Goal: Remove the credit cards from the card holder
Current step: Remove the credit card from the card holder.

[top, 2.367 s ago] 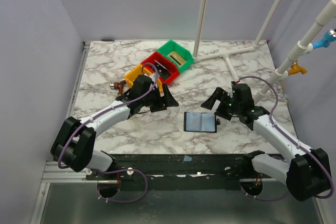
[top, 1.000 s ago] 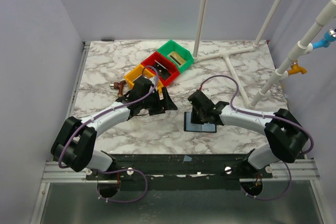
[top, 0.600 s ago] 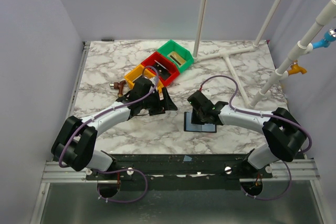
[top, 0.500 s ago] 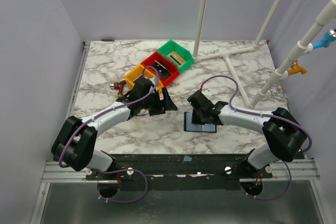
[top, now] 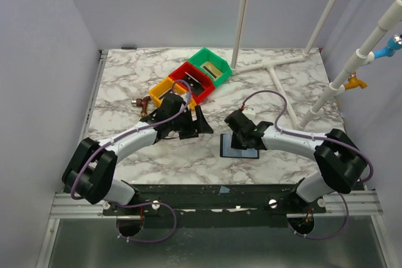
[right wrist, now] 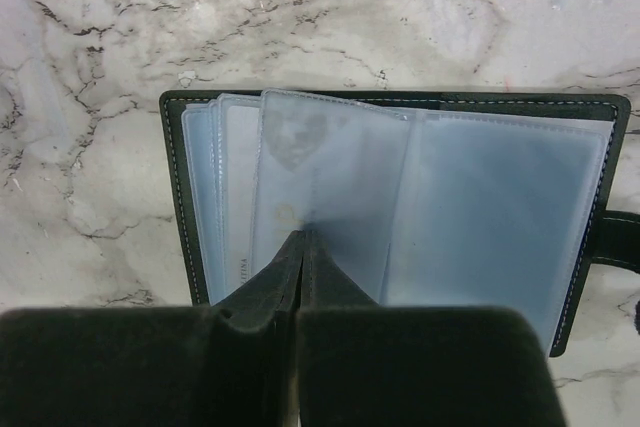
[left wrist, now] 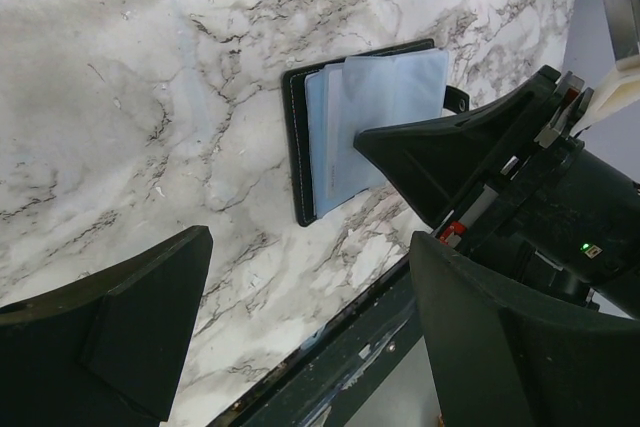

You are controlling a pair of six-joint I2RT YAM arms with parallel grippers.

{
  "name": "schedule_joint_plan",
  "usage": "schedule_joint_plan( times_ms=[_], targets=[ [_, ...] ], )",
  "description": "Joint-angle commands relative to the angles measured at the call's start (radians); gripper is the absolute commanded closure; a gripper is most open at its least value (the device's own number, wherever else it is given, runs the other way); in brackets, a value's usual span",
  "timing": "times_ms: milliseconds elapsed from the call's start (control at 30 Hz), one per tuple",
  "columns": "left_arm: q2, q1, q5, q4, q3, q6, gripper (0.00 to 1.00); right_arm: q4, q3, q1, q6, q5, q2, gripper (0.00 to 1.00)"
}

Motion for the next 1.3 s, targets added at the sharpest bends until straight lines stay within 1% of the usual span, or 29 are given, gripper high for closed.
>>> schedule_joint_plan(
  times_ms=[0, 467, 833, 1067, 1267],
  targets=[
    [0.016, -0.011, 0.027, -0.013, 0.017, 0.015, 0.17, -0.046, -0.022, 0.005, 0.026, 0.066, -0.014, 0.99],
    [0.084, -0.078, 0.062, -0.011, 0.096, 0.013, 0.17, -0.054, -0.071, -0.028, 0.06, 0.074, -0.086, 0.99],
    [0.196, -0.136, 0.094, 0.012, 0.194, -0.011, 0.22, -0.025, -0.125, -0.07, 0.067, 0.035, -0.118, 0.99],
    [0.272, -0.158, 0.106, 0.028, 0.243, -0.024, 0.32, 0.016, -0.152, -0.082, 0.067, -0.009, -0.116, 0.99],
    [0.338, -0.168, 0.112, 0.045, 0.269, -0.032, 0.51, 0.049, -0.18, -0.099, 0.068, -0.048, -0.119, 0.99]
  ],
)
